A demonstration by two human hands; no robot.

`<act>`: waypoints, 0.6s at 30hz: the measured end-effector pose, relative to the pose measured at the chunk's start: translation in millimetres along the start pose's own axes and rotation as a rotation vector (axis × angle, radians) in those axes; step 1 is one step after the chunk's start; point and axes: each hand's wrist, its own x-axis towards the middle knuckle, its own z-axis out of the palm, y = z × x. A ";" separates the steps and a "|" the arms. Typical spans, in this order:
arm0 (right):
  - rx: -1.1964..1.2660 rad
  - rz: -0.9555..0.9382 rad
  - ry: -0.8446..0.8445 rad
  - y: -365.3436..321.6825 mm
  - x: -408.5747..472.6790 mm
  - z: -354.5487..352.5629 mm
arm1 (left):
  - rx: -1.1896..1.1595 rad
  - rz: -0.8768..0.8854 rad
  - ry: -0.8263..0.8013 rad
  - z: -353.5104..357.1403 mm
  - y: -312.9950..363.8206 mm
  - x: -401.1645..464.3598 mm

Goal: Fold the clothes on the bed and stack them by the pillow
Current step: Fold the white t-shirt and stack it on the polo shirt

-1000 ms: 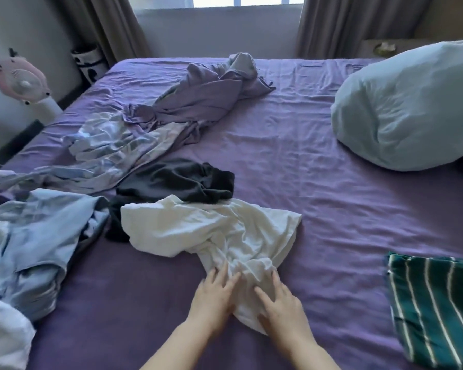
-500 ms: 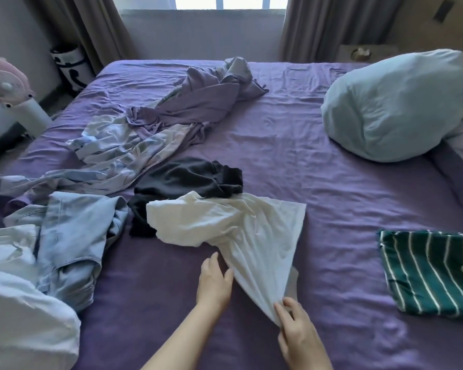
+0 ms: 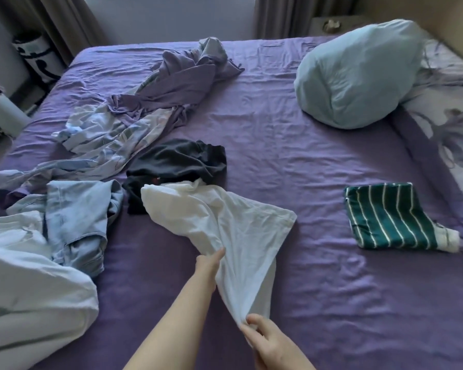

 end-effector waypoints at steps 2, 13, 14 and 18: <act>0.116 -0.047 -0.119 -3.1 -4.3 -8.0 | -0.092 0.003 0.021 1.4 -1.2 -11.9; -0.018 -0.156 -0.152 11.4 -14.8 -40.2 | 0.252 0.453 -0.094 -0.2 -41.7 -89.9; -0.022 -0.172 -0.153 11.1 -14.8 -42.9 | 0.287 0.463 -0.104 -2.5 -48.4 -100.6; -0.016 -0.208 -0.298 6.2 -16.8 -57.5 | 0.546 0.533 -0.128 -15.9 -79.1 -142.1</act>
